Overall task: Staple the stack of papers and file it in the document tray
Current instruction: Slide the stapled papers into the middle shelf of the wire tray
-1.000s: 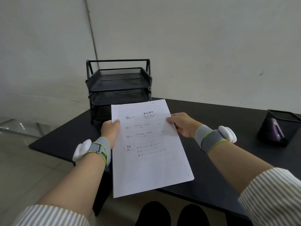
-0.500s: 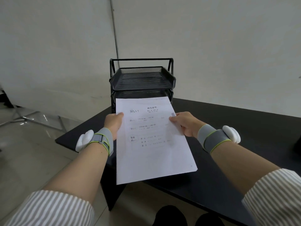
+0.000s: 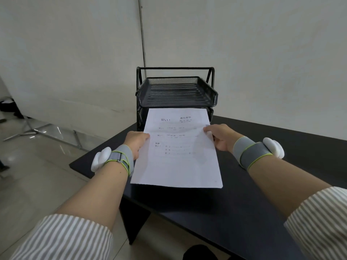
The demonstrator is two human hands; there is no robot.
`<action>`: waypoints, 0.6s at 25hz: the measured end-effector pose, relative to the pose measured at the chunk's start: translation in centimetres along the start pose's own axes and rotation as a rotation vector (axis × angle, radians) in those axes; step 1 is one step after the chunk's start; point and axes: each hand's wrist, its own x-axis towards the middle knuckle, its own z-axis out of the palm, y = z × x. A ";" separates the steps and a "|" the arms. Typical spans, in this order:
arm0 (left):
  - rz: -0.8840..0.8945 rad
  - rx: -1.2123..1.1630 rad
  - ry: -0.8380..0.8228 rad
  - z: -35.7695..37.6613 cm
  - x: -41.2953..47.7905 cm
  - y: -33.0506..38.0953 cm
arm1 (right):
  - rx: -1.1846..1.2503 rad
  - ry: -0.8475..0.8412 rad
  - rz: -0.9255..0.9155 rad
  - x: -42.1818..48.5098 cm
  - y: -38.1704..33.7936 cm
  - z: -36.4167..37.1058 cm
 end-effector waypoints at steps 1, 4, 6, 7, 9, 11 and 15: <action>0.012 -0.002 -0.001 0.2 0.3 0.2 | -0.002 -0.021 0.022 0.0 0.1 -0.2; 0.022 -0.019 0.026 0.9 1.6 0.6 | -0.064 -0.087 0.092 0.0 0.7 -1.0; 0.007 -0.040 0.047 1.2 2.3 0.9 | -0.107 -0.105 0.124 0.3 1.0 -1.4; 0.000 -0.046 0.056 1.2 2.5 1.1 | -0.112 -0.116 0.132 0.4 1.1 -1.5; -0.003 -0.050 0.068 1.3 2.9 1.3 | -0.111 -0.128 0.125 0.6 1.1 -1.4; 0.003 -0.050 0.056 1.0 3.0 1.3 | -0.107 -0.116 0.108 0.9 0.9 -0.9; -0.055 -0.085 -0.037 0.1 2.2 1.1 | -0.033 -0.092 0.074 1.3 0.2 0.2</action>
